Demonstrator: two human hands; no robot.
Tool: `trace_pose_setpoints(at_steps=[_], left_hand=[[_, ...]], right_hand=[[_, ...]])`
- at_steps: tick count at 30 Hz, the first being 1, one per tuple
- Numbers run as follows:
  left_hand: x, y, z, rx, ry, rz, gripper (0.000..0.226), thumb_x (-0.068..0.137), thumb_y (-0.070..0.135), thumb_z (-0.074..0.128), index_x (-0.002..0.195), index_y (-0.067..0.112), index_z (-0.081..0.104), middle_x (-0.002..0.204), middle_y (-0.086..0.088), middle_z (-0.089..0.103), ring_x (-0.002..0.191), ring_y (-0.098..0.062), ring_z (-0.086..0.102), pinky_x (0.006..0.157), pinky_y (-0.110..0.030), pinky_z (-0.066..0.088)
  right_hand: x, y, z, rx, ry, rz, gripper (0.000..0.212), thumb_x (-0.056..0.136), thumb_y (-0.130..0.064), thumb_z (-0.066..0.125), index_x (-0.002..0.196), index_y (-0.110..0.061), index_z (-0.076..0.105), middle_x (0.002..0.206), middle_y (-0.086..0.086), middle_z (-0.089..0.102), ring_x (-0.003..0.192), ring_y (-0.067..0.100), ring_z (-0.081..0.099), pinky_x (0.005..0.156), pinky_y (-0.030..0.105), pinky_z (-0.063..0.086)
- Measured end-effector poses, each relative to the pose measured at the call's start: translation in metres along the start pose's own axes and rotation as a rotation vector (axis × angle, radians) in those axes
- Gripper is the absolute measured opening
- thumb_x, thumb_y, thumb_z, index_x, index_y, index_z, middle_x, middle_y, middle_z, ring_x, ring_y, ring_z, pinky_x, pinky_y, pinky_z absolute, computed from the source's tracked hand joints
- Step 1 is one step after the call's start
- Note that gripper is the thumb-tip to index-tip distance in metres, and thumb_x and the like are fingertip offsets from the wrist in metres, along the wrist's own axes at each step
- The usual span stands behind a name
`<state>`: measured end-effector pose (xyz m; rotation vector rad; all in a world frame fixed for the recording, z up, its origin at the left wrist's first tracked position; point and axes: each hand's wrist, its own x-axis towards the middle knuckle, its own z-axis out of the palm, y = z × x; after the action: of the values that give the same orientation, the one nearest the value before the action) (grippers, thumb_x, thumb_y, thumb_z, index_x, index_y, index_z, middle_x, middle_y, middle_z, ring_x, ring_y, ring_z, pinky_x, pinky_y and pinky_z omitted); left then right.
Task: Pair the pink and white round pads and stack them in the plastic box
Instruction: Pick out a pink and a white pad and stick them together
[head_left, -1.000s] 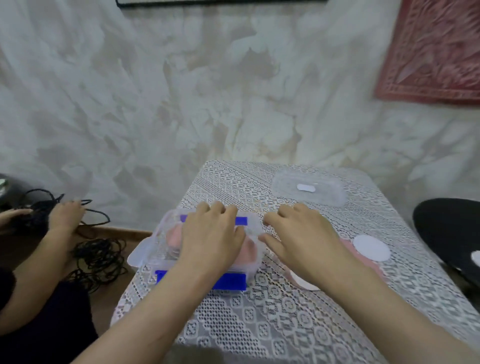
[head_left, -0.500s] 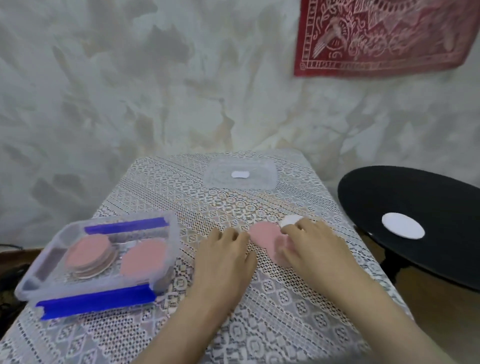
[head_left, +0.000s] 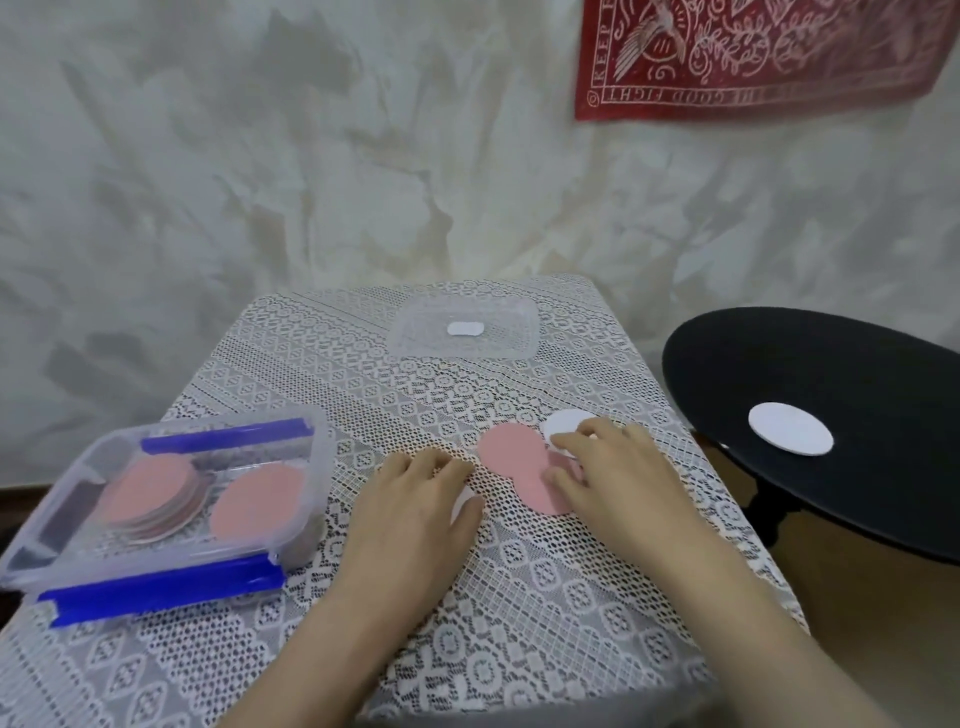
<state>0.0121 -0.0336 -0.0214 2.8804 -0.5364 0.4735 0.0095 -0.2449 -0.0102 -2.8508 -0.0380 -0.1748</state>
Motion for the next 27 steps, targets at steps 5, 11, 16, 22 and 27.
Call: trace_pose_setpoints(at_steps=[5, 11, 16, 22, 27], left_hand=[[-0.014, -0.005, -0.009, -0.047, -0.019, 0.022, 0.033, 0.095, 0.041, 0.054, 0.119, 0.024, 0.068, 0.116, 0.007, 0.066, 0.098, -0.018, 0.053, 0.085, -0.035, 0.048], [-0.036, -0.015, -0.023, -0.082, -0.043, 0.003, 0.04, 0.096, 0.043, 0.051, 0.129, 0.023, 0.065, 0.129, 0.006, 0.063, 0.11, -0.018, 0.054, 0.092, -0.034, 0.046], [-0.041, -0.014, -0.031, -0.098, -0.062, 0.021, 0.042, 0.098, 0.044, 0.049, 0.134, 0.026, 0.061, 0.135, 0.007, 0.06, 0.119, -0.017, 0.051, 0.098, -0.032, 0.043], [-0.037, -0.016, -0.026, -0.133, -0.056, 0.032, 0.04, 0.099, 0.044, 0.045, 0.134, 0.03, 0.058, 0.139, 0.012, 0.054, 0.12, -0.013, 0.047, 0.1, -0.029, 0.04], [-0.033, -0.019, -0.018, -0.127, -0.063, 0.041, 0.032, 0.096, 0.042, 0.052, 0.121, 0.03, 0.067, 0.128, 0.009, 0.062, 0.109, -0.016, 0.052, 0.089, -0.032, 0.046]], right_hand=[[-0.009, -0.023, 0.003, -0.029, -0.008, -0.027, 0.039, 0.103, -0.049, 0.043, 0.131, -0.03, 0.062, 0.134, -0.006, 0.056, 0.115, 0.021, 0.042, 0.089, 0.036, 0.042], [-0.023, -0.05, 0.013, -0.009, 0.008, -0.067, 0.039, 0.103, -0.047, 0.042, 0.132, -0.03, 0.062, 0.134, -0.006, 0.055, 0.115, 0.02, 0.042, 0.093, 0.037, 0.045], [-0.02, -0.045, 0.011, 0.04, 0.016, -0.068, 0.036, 0.104, -0.042, 0.046, 0.135, -0.032, 0.06, 0.134, -0.009, 0.059, 0.115, 0.016, 0.044, 0.095, 0.035, 0.046], [0.006, -0.031, 0.006, 0.053, -0.053, 0.053, 0.052, 0.096, -0.047, 0.06, 0.143, -0.026, 0.053, 0.131, 0.002, 0.054, 0.12, 0.025, 0.05, 0.096, 0.042, 0.046], [0.021, -0.026, 0.001, 0.039, -0.152, 0.116, 0.064, 0.09, -0.057, 0.064, 0.143, -0.024, 0.051, 0.134, 0.005, 0.048, 0.119, 0.029, 0.053, 0.095, 0.042, 0.046]])
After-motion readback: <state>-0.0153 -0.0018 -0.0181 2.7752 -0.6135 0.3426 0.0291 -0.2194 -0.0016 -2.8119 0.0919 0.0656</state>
